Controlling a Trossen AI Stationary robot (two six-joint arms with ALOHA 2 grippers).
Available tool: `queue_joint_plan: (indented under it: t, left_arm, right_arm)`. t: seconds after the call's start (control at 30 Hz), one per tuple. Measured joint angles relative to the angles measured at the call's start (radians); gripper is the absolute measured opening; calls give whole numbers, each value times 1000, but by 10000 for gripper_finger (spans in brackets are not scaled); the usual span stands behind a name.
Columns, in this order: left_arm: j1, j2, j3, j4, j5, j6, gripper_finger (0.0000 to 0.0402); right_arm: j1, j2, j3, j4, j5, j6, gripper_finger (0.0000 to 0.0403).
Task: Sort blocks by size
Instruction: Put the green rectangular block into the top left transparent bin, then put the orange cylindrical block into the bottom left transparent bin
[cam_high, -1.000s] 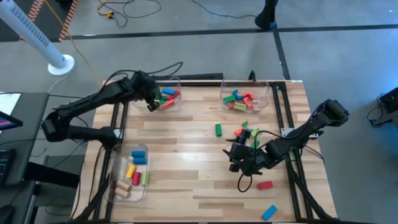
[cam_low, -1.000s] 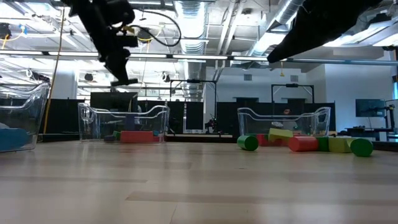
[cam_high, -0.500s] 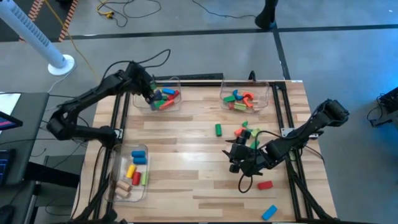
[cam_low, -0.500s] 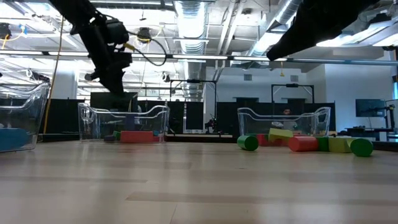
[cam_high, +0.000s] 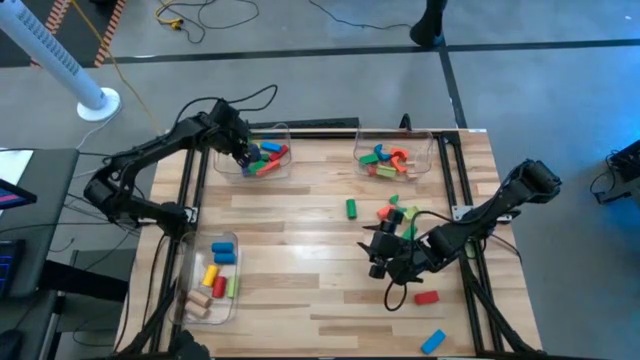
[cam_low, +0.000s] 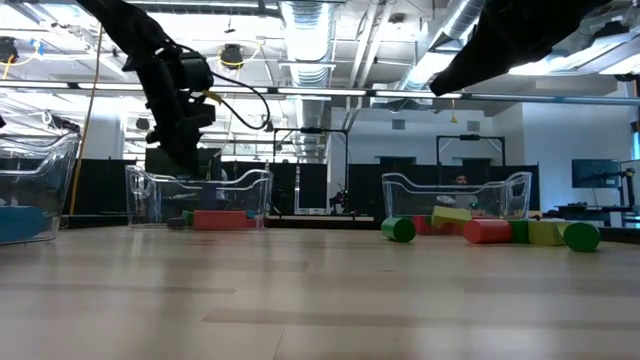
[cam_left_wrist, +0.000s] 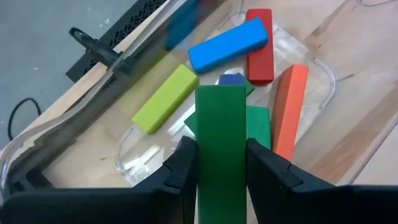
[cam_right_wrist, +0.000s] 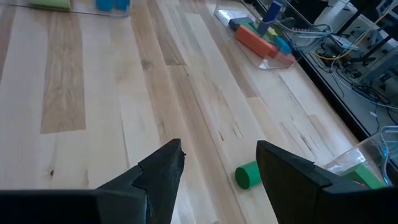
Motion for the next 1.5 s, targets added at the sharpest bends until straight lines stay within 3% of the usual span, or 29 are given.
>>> queue_joint_plan:
  t: [0.23,1.2,1.5]
  left_arm:
    - [4,0,0,6,-1,-7,123]
    - [4,0,0,4,-28,-21,125]
    - [4,-1,0,5,-28,-21,175]
  right_arm:
    - [6,0,0,0,0,7,240]
    - [6,0,0,10,1,9,240]
    - [6,0,0,10,0,14,240]
